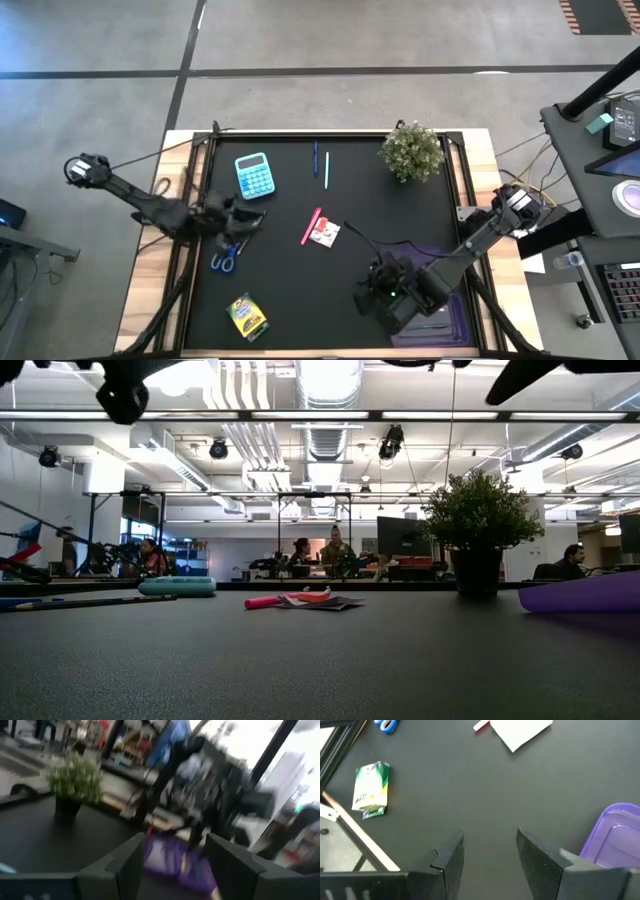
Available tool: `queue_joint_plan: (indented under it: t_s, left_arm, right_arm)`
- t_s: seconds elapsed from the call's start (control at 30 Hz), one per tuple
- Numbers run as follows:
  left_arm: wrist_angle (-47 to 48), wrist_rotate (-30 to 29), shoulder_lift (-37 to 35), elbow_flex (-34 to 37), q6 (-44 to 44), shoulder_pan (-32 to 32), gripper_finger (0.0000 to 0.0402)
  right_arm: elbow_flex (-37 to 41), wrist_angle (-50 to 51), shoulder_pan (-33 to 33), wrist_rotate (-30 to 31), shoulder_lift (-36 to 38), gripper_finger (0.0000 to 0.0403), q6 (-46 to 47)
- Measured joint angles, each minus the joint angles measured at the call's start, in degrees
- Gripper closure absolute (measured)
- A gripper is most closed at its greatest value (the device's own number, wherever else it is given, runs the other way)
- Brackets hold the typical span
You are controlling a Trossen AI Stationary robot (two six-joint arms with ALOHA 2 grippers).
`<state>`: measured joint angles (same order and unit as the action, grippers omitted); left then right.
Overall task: Pack school essentials
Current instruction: Put the blue pencil into the purple supply box
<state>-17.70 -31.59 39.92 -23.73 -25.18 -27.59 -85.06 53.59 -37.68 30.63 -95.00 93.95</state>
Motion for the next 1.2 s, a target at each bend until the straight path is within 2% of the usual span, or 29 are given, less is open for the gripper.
queue_joint_plan:
  t_s: [0.07,0.17,0.43,0.53,0.73,0.93,1.2]
  left_arm:
    - [4.76,0.33,3.24,-1.61,-0.43,0.00,0.0208]
    - [15.25,0.91,7.93,-5.19,-5.88,0.17,0.0208]
    - [53.47,4.75,19.95,-14.90,-25.30,0.61,0.0208]
    - [63.23,5.37,23.96,-16.48,-29.10,1.75,0.0208]
    - [65.25,8.99,32.14,-16.91,-29.46,9.42,0.0208]
    - [63.55,11.81,38.66,-16.91,-24.29,17.80,0.0208]
    - [55.20,14.05,45.62,-17.14,-16.56,25.33,0.0208]
  right_arm:
    - [0.00,-0.03,0.68,0.02,0.00,0.0236,0.05]
    - [0.02,0.04,1.49,0.50,0.00,0.0236,0.13]
    - [0.04,0.08,2.27,0.49,-0.02,0.0236,0.58]
    - [0.04,0.08,2.22,0.48,-0.02,0.0236,0.52]
    - [0.04,0.08,2.51,0.50,-0.02,0.0236,-0.09]
    - [0.07,0.10,2.59,0.50,-0.04,0.0236,-0.05]
    - [0.09,-0.04,2.59,0.51,-0.04,0.0236,0.02]
